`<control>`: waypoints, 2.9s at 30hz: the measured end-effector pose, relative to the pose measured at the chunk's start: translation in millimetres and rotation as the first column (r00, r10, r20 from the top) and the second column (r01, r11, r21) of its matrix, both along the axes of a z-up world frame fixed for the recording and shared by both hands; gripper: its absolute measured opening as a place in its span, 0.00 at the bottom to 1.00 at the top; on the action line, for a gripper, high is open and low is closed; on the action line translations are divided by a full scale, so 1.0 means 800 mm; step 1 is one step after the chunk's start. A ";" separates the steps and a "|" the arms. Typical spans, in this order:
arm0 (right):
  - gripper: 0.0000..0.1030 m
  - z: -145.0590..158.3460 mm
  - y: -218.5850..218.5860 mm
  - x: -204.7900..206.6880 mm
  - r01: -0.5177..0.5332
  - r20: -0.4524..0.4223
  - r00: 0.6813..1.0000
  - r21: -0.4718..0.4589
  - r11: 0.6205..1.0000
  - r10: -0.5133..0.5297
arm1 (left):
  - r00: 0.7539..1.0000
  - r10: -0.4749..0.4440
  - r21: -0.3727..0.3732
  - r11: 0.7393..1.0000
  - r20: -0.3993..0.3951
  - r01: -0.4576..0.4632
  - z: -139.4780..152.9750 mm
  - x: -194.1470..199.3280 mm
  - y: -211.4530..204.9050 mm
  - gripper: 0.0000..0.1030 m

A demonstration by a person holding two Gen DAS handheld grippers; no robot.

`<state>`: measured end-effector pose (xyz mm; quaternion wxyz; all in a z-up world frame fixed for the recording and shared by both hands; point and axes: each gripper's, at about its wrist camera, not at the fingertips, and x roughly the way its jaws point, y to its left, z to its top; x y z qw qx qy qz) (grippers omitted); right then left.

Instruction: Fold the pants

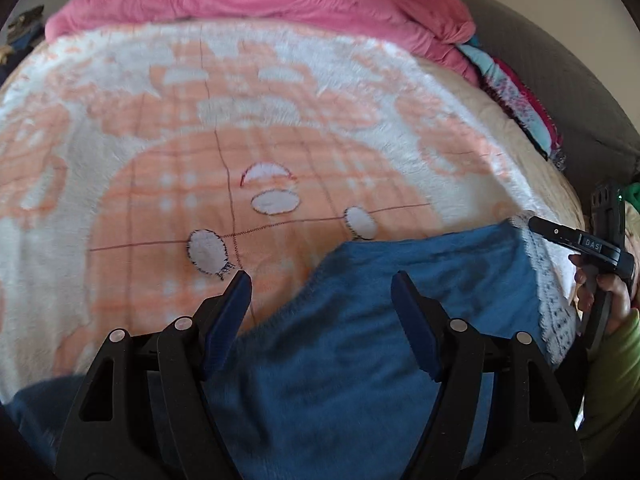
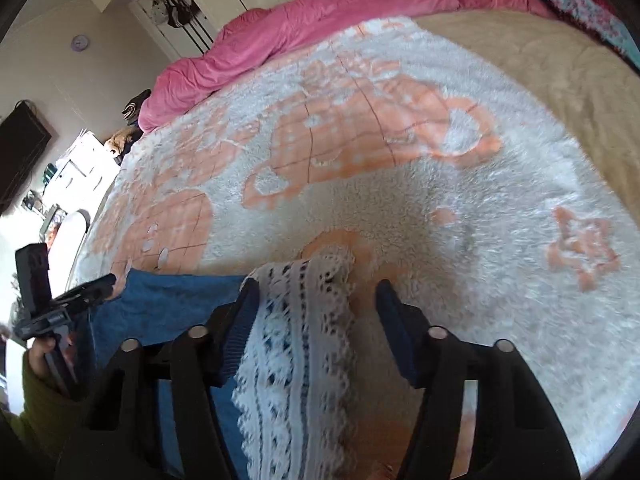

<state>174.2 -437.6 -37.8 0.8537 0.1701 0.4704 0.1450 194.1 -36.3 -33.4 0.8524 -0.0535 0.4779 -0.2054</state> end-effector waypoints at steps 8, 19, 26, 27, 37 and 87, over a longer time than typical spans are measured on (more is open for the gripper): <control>0.19 -0.009 0.045 -0.007 -0.133 0.057 0.989 -0.076 0.988 0.137 | 0.999 -0.038 -0.092 0.995 -0.011 0.037 -0.027 0.002 -0.007 0.22; 0.17 0.036 0.068 0.038 -0.148 0.176 0.964 -0.268 0.952 0.200 | 0.983 -0.026 -0.030 0.999 0.184 0.032 0.008 0.007 -0.027 0.05; 0.34 -0.016 0.086 0.070 -0.191 0.050 0.973 -0.382 0.904 0.227 | 0.993 -0.003 0.019 1.000 0.117 0.000 -0.032 0.024 -0.026 0.12; 0.40 -0.013 0.080 0.068 -0.172 0.063 0.976 -0.371 0.912 0.210 | 0.994 0.004 0.008 1.000 0.112 -0.005 -0.031 0.026 -0.022 0.15; 0.62 0.054 -0.009 -0.068 0.062 0.226 0.974 -0.197 0.978 -0.016 | 0.987 0.059 -0.046 0.998 0.151 -0.052 0.014 -0.017 0.017 0.40; 0.73 -0.003 0.196 -0.061 -0.193 0.021 0.976 -0.375 0.907 0.217 | 0.979 0.195 0.000 0.981 0.066 -0.195 0.000 -0.088 0.082 0.60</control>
